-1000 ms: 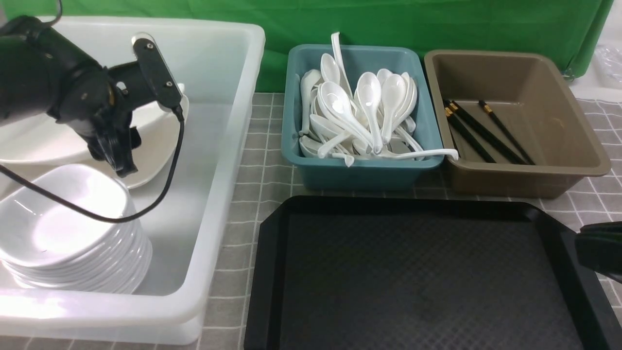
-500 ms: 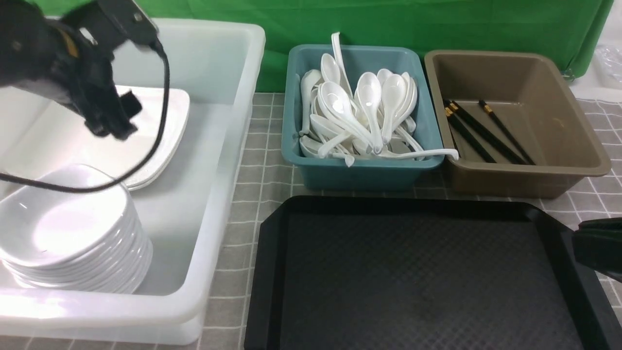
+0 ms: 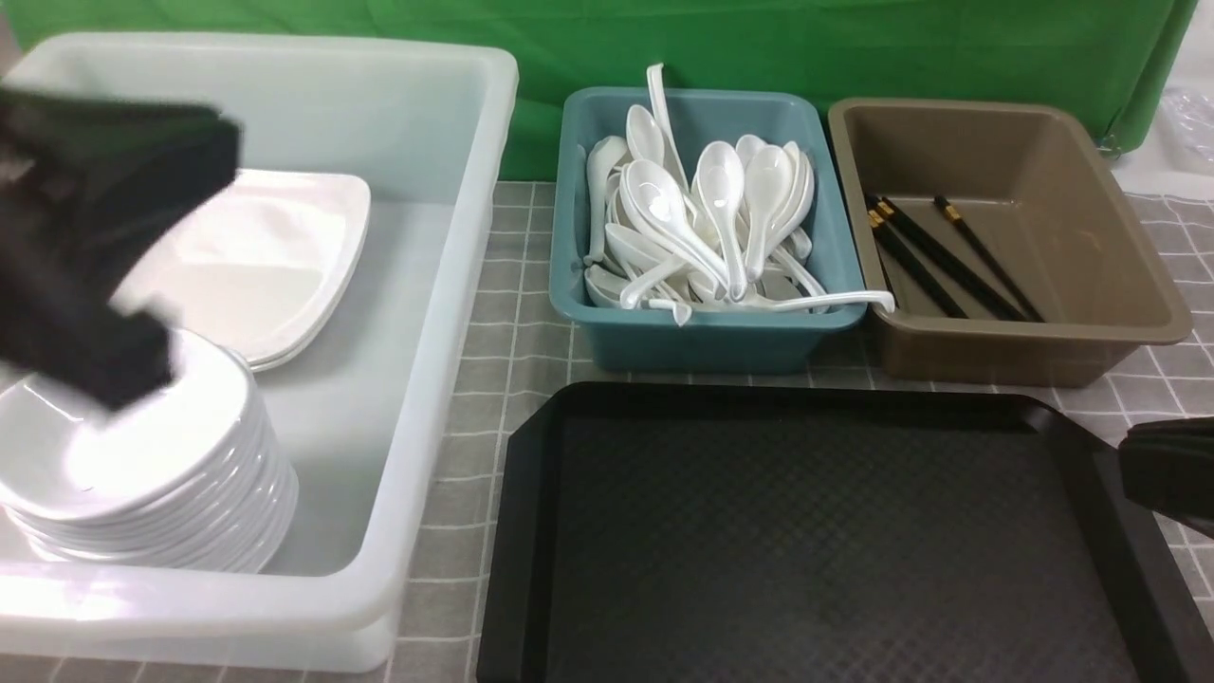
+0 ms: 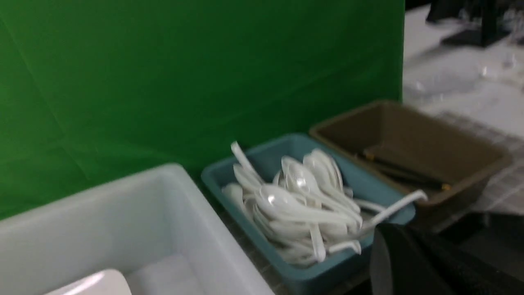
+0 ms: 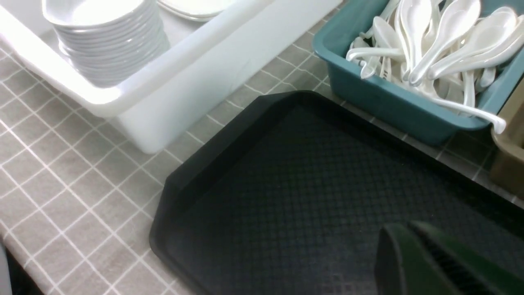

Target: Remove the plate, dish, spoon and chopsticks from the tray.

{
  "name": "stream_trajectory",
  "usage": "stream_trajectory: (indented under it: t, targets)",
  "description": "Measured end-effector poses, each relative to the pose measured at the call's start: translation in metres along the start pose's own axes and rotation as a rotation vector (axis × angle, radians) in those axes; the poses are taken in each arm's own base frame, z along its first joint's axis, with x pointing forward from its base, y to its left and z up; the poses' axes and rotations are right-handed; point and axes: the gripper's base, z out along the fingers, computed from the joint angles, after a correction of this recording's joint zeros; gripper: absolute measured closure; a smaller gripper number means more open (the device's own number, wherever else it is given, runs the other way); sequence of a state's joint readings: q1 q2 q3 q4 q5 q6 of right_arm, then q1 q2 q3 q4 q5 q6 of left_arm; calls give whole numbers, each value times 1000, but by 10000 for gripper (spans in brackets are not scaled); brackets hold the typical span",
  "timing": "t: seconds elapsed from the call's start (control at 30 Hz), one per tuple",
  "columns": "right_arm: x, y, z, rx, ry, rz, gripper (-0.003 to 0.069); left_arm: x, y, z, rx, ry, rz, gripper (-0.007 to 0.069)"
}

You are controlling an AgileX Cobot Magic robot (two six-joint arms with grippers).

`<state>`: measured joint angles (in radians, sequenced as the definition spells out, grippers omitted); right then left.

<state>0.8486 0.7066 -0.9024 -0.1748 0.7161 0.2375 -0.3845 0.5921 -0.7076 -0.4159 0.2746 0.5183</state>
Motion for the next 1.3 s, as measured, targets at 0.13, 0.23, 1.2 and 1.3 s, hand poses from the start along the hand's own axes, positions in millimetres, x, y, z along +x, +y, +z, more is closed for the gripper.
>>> stream_trajectory:
  t: [0.13, 0.23, 1.2, 1.3]
  targets:
    - [0, 0, 0, -1, 1, 10, 636, 16, 0, -20, -58, -118, -8, 616]
    - [0, 0, 0, 0, 1, 9, 630, 36, -1, -34, -98, -179, -11, 616]
    - [64, -50, -6, 412, -225, 142, 642, 183, -14, -28, -73, 169, 202, 616]
    - [121, -53, 5, 543, -257, 183, 642, 184, -14, -28, -78, 160, 203, 616]
